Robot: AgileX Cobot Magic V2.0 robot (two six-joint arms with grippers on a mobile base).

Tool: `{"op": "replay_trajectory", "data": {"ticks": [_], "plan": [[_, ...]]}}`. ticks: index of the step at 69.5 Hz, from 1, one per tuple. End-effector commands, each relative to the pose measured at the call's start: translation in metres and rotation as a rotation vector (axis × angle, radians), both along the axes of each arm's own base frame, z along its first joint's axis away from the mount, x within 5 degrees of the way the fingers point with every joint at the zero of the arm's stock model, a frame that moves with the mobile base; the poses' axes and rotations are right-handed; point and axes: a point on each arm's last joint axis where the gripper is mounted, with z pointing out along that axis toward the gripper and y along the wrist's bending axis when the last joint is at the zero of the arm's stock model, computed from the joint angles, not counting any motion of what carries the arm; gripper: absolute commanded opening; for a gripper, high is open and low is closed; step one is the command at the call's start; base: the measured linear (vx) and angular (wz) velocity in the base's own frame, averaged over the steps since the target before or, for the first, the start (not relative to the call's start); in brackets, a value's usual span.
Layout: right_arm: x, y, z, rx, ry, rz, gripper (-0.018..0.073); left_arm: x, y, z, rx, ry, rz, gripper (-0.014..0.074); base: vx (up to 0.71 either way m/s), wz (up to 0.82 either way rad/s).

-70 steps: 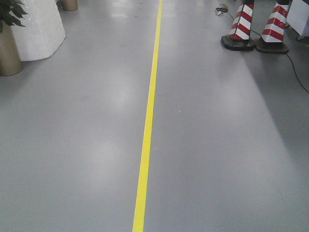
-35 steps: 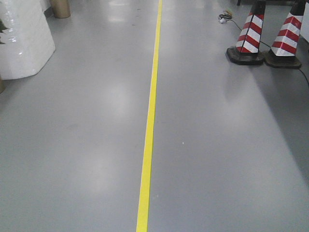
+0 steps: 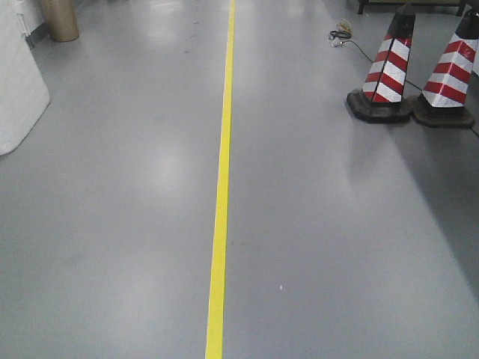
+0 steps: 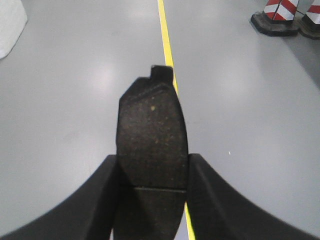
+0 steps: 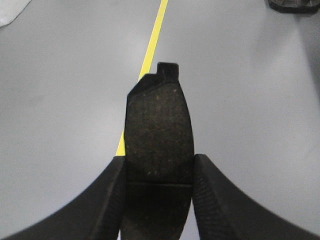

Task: Move and align brake pads A on conveyor
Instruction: 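Drive along the yellow line toward the striped cones holding both pads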

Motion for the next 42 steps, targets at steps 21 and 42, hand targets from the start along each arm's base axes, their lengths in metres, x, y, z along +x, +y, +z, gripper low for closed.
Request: {"op": "replay_trajectory", "data": {"ticks": [21, 42], "plan": [[0.0042, -0.0004, 0.0152, 0.002, -0.11, -0.006, -0.0004, 0.003, -0.0017, 0.0152, -0.011, -0.101, -0.018, -0.0006, 0.79, -0.03], [0.0042, -0.0004, 0.0151, 0.002, -0.109, -0.006, -0.0004, 0.003, -0.0017, 0.0152, -0.011, -0.101, -0.018, -0.0006, 0.81, -0.03]]}}
